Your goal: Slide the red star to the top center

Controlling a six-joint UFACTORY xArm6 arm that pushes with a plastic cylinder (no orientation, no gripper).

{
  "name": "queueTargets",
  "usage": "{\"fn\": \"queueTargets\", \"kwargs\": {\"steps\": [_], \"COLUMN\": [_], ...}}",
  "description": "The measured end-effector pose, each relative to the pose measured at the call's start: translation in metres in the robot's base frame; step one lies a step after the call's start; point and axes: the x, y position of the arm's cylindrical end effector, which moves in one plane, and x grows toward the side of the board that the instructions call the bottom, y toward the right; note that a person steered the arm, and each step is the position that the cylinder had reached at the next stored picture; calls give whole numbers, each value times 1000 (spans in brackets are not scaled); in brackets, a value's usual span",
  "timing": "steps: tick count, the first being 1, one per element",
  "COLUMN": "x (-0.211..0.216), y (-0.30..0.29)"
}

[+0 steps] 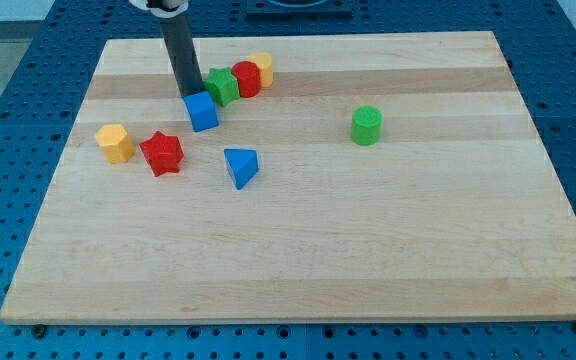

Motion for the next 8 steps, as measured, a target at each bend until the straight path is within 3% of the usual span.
{"fn": "queueTargets", "kwargs": {"steps": [2, 8], "x": [-22, 12], "y": [-17, 128]}}
